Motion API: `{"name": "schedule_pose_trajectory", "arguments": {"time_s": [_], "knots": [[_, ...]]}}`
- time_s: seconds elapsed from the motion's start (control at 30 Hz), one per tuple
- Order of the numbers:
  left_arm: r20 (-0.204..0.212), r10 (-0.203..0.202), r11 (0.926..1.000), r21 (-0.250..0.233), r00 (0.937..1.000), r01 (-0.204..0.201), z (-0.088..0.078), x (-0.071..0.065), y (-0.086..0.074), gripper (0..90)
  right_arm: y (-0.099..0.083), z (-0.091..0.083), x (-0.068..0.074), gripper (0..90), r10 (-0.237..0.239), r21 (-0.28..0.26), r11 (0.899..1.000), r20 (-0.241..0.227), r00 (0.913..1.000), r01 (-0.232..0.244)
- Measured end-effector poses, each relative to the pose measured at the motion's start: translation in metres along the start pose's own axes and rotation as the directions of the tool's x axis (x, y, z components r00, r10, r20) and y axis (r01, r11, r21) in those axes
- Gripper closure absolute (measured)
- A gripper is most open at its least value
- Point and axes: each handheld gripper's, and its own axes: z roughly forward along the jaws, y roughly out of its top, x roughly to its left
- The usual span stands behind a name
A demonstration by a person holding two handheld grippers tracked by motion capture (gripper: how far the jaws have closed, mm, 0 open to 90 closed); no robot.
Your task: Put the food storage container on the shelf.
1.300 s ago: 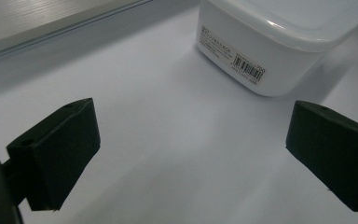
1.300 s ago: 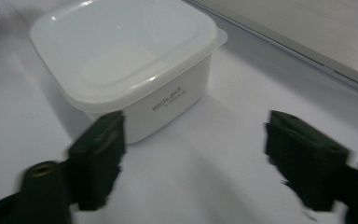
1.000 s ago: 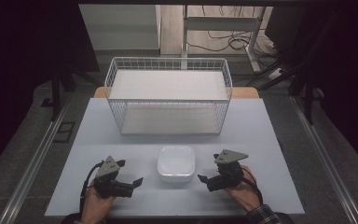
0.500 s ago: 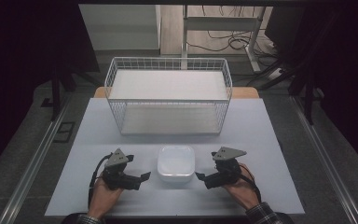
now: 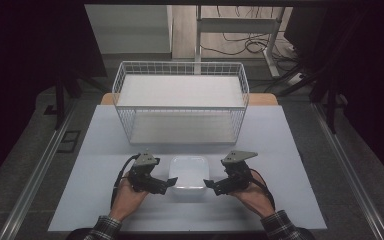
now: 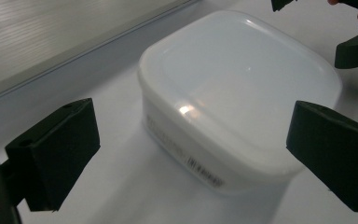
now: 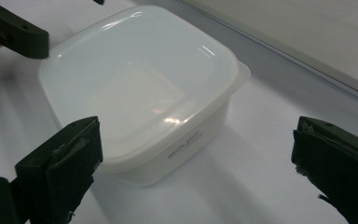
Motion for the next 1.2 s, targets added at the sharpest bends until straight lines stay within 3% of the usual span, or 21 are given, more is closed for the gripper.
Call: {"name": "schedule_pose_trajectory", "arguments": {"time_s": [0.2,0.27,0.3,0.33,0.37,0.4,0.5,0.53,0.57,0.6,0.7,0.73,0.8,0.83,0.87,0.93,1.0,1.03,1.2], "knots": [[0.004,0.006,0.9996,0.026,1.0000,-0.006,0.017,0.003,0.009,1.1,0.006,0.007,-0.003,2.2,0.019,0.007,1.000,0.011,0.9998,-0.019],[0.035,-0.040,0.9990,0.021,0.9986,0.039,0.020,0.009,0.007,0.0,0.008,0.015,-0.005,1.5,0.033,0.021,0.999,-0.007,0.9994,-0.033],[0.035,-0.040,0.9990,0.021,0.9986,0.039,0.020,0.009,0.007,0.0,0.008,0.015,-0.005,1.5,0.033,0.021,0.999,-0.007,0.9994,-0.033],[0.065,-0.071,0.9973,0.021,0.9954,0.070,0.021,0.012,0.005,0.0,0.010,0.019,-0.006,1.3,0.059,0.034,0.998,-0.031,0.9978,-0.058],[0.065,-0.071,0.9973,0.021,0.9954,0.070,0.021,0.012,0.005,0.2,0.010,0.019,-0.006,1.3,0.059,0.034,0.998,-0.031,0.9978,-0.058],[0.095,-0.092,0.9957,0.024,0.9913,0.090,0.021,0.014,0.002,0.6,0.012,0.024,-0.006,1.4,0.087,0.060,0.995,-0.064,0.9941,-0.083],[0.127,-0.102,0.9945,0.036,0.9866,0.098,0.021,0.014,0.001,2.4,0.013,0.027,-0.005,3.4,0.110,0.075,0.992,-0.091,0.9897,-0.103],[0.164,-0.113,0.9932,0.046,0.9800,0.107,0.020,0.013,0.000,5.9,0.013,0.028,-0.004,6.7,0.131,0.086,0.989,-0.120,0.9840,-0.122],[0.164,-0.113,0.9932,0.046,0.9800,0.107,0.020,0.013,0.000,7.9,0.013,0.028,-0.004,6.7,0.131,0.086,0.989,-0.120,0.9840,-0.122],[0.191,-0.117,0.9925,0.057,0.9745,0.108,0.017,0.010,-0.001,12.6,0.012,0.026,-0.003,10.0,0.134,0.093,0.988,-0.141,0.9809,-0.121],[0.178,-0.115,0.9923,0.066,0.9772,0.105,0.014,0.006,0.000,15.6,0.012,0.025,-0.001,12.2,0.141,0.104,0.987,-0.159,0.9772,-0.125],[0.170,-0.128,0.9908,0.067,0.9771,0.118,0.007,0.002,-0.001,24.4,0.011,0.022,0.004,13.2,0.137,0.107,0.987,-0.128,0.9823,-0.123],[0.162,-0.125,0.9912,0.064,0.9788,0.116,0.003,0.001,-0.002,28.7,0.011,0.019,0.007,15.5,0.131,0.103,0.987,-0.109,0.9853,-0.120],[0.153,-0.126,0.9913,0.056,0.9802,0.119,-0.001,0.000,-0.004,35.3,0.011,0.016,0.008,21.5,0.128,0.095,0.988,-0.095,0.9872,-0.119],[0.149,-0.127,0.9913,0.052,0.9805,0.121,-0.005,-0.001,-0.005,45.1,0.009,0.008,0.010,34.1,0.140,0.083,0.988,-0.078,0.9871,-0.134],[0.153,-0.139,0.9899,0.051,0.9784,0.132,-0.010,-0.001,-0.008,50.7,0.009,0.005,0.010,37.9,0.155,0.082,0.986,-0.082,0.9845,-0.148],[0.154,-0.150,0.9881,0.056,0.9766,0.143,-0.014,-0.002,-0.008,53.1,0.006,0.000,0.010,47.9,0.188,0.078,0.980,-0.092,0.9778,-0.181],[0.152,-0.159,0.9868,0.052,0.9754,0.153,-0.017,-0.003,-0.009,57.8,0.005,-0.006,0.011,57.1,0.203,0.060,0.978,-0.088,0.9753,-0.198],[0.099,-0.180,0.9832,-0.014,0.9787,0.182,-0.019,-0.004,-0.009,66.6,0.004,-0.011,0.011,66.8,0.234,0.019,0.972,-0.075,0.9694,-0.233]]}}
